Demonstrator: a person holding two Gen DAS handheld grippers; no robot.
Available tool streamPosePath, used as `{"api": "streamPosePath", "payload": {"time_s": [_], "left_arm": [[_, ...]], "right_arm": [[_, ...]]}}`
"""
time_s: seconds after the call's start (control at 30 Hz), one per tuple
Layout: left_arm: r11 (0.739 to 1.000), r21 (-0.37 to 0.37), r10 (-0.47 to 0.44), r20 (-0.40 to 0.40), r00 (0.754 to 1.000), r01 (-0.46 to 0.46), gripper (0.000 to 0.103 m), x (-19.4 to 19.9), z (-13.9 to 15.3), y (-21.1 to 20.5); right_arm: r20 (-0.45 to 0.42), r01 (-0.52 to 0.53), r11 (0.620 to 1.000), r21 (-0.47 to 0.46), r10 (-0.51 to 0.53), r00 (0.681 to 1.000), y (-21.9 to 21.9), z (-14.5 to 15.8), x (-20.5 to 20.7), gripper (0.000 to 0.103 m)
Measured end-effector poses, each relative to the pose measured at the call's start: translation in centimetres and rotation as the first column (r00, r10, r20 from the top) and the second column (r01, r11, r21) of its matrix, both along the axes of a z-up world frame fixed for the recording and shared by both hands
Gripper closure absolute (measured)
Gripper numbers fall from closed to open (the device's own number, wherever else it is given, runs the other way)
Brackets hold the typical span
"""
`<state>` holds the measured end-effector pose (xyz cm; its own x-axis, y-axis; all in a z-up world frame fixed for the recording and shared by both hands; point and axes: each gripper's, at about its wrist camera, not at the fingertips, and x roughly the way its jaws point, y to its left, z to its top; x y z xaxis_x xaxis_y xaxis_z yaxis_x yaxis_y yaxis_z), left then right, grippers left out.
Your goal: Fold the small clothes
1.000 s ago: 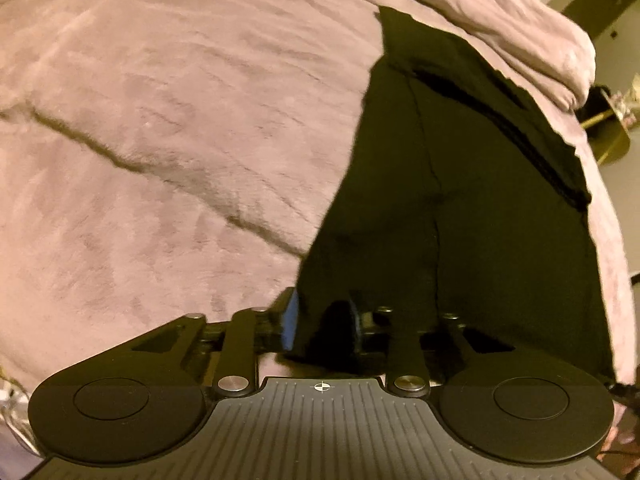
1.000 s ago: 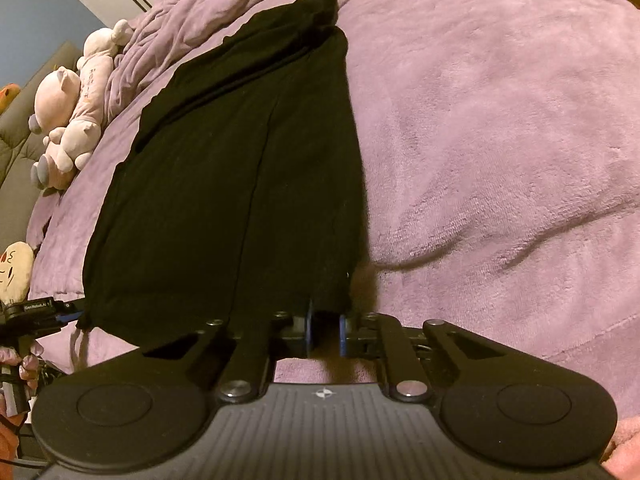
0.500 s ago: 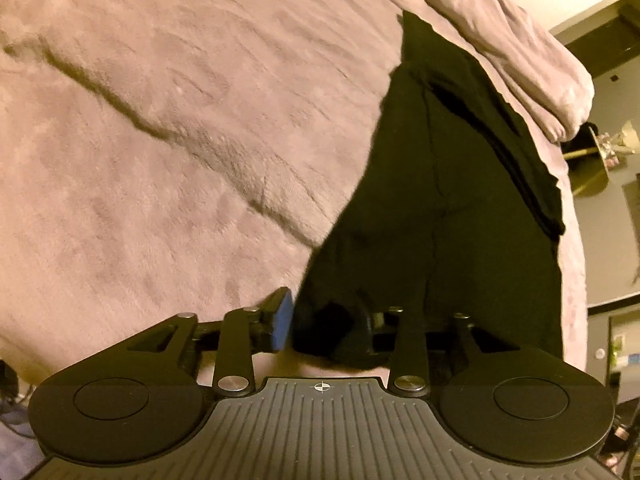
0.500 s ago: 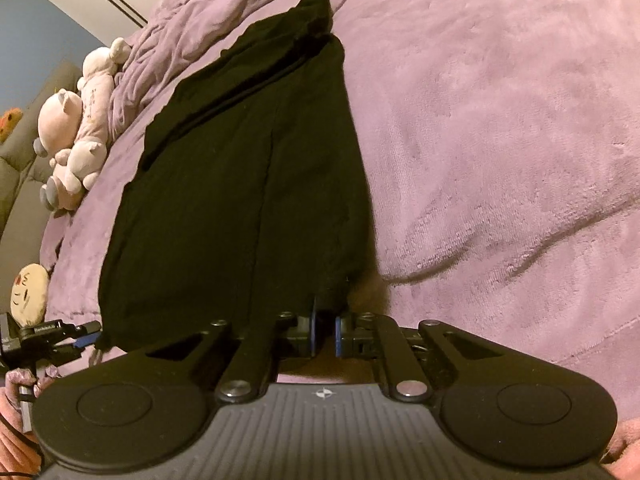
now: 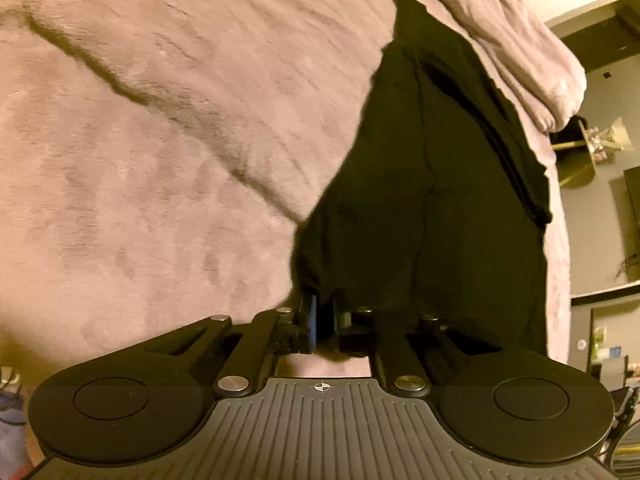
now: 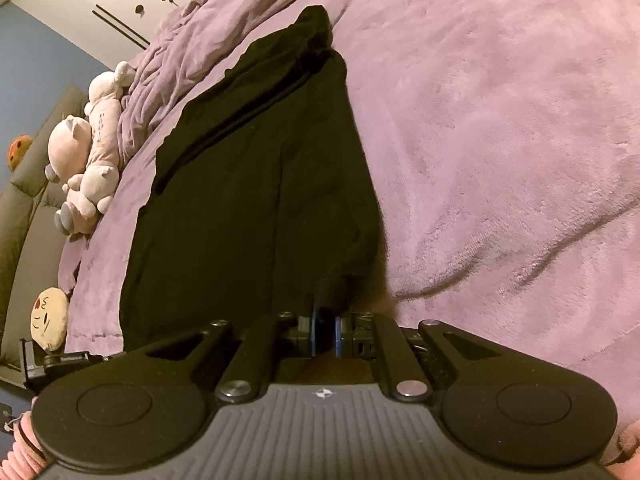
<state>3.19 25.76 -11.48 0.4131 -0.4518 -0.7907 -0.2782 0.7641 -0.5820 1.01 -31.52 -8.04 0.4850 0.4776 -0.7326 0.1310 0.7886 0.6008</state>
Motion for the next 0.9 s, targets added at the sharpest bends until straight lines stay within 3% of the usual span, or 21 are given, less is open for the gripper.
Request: {"api": "streamPosePath", "payload": {"time_s": [0.13,0.3,0.43,0.57,0.67,0.77,0.9], "left_arm": [[0.998,-0.058,-0.002,0.081,0.997,0.007,0.096,0.4,2.0,-0.6],[0.994,-0.105,0.041,0.242,0.969,-0.015,0.096,3.2,6.7,-1.1],[0.997,-0.077,0.041,0.335,0.941,-0.016,0.096,6.7,9.4,-1.6],[0.996,-0.035,0.093,0.386,0.918,-0.087,0.096,10.9,10.5,-1.7],[0.988,0.029,0.126,0.406,0.905,-0.15,0.096,14.1,10.2,-1.8],[0.977,0.076,0.159,0.368,0.916,-0.2,0.096,17.0,8.5,-2.0],[0.976,0.095,0.162,0.299,0.941,-0.198,0.096,19.2,6.4,-2.9]], "right_arm": [[0.021,0.021,0.999,0.044,-0.022,1.0,-0.5,0.6,0.5,0.096],[0.066,0.042,0.996,0.077,-0.047,0.997,-1.3,2.0,3.1,0.096],[0.135,0.036,0.998,0.045,-0.042,0.99,-1.2,3.8,7.2,0.097],[0.207,0.037,0.999,-0.015,-0.033,0.978,-0.7,5.4,11.6,0.097],[0.225,0.073,0.995,-0.072,-0.055,0.973,-0.4,5.5,15.1,0.097],[0.233,0.12,0.986,-0.113,-0.092,0.968,0.1,4.9,18.0,0.097],[0.201,0.155,0.984,-0.084,-0.136,0.97,0.3,3.1,20.9,0.092]]}}
